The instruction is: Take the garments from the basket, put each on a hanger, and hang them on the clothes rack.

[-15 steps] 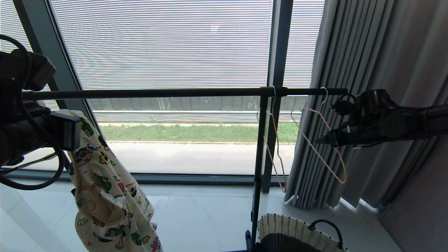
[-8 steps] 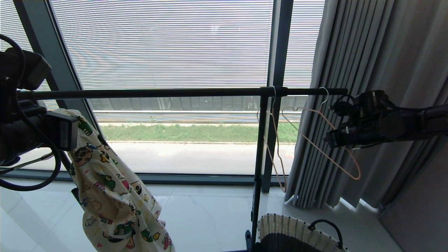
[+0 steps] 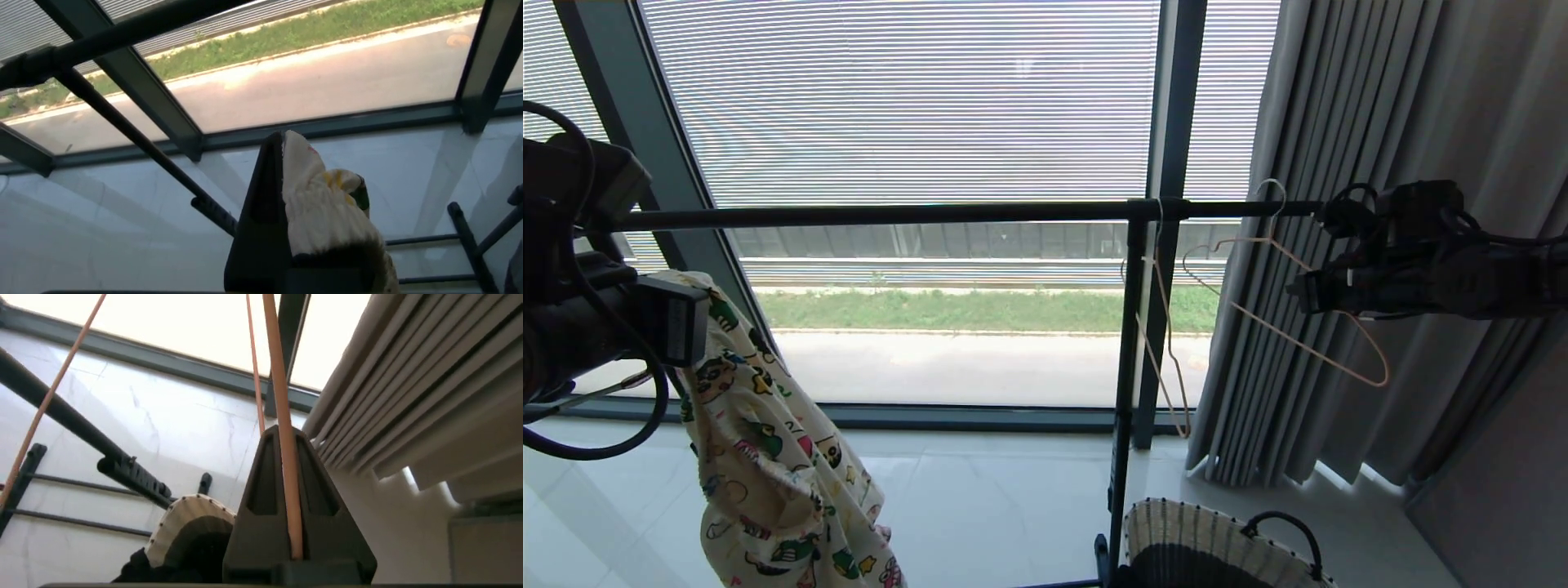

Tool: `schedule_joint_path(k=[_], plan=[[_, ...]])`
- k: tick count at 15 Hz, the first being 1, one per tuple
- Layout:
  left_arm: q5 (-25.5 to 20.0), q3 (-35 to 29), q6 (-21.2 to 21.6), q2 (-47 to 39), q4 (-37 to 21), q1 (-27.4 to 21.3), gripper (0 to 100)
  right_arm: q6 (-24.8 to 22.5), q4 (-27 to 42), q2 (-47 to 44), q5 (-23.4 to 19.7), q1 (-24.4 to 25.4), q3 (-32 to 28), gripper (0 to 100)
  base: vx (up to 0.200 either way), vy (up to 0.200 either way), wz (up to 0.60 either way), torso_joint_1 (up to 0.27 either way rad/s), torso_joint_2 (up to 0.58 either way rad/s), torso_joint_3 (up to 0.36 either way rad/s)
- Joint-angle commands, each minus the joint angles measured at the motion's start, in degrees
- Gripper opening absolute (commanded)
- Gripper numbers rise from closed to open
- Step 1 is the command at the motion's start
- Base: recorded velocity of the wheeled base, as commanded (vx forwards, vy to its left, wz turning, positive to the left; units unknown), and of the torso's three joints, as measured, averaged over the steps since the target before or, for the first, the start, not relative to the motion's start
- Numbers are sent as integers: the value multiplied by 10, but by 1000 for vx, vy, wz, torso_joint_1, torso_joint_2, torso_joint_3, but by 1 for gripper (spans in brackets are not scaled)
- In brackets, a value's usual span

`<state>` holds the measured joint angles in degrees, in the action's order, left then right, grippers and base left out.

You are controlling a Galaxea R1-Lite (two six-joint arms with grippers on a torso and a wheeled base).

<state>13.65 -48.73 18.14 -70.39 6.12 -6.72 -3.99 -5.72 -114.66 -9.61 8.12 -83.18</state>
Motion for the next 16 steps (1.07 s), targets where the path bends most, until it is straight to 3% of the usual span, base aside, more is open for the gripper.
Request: schedule_joint_path(k=[1,3,7,10,16], plan=[[6,6,1,0,0,8,0,0,-7,29,16,1,14,0,0,0,0,0,0,0],[36,7,14,0,1,10,0,1,-30,51,35,1,49,0,0,0,0,0,0,0],[39,14,15,11,1,21,0,0,-122,105,37,1,148,0,0,0,0,0,0,0],[42,29,17,22,1,32,0,-1,-140,188,54,2,228,0,0,0,0,0,0,0],[42,35,20,25,1,33,0,-2,-137,348,104,49,405,0,-200,0,0,0,2,3]])
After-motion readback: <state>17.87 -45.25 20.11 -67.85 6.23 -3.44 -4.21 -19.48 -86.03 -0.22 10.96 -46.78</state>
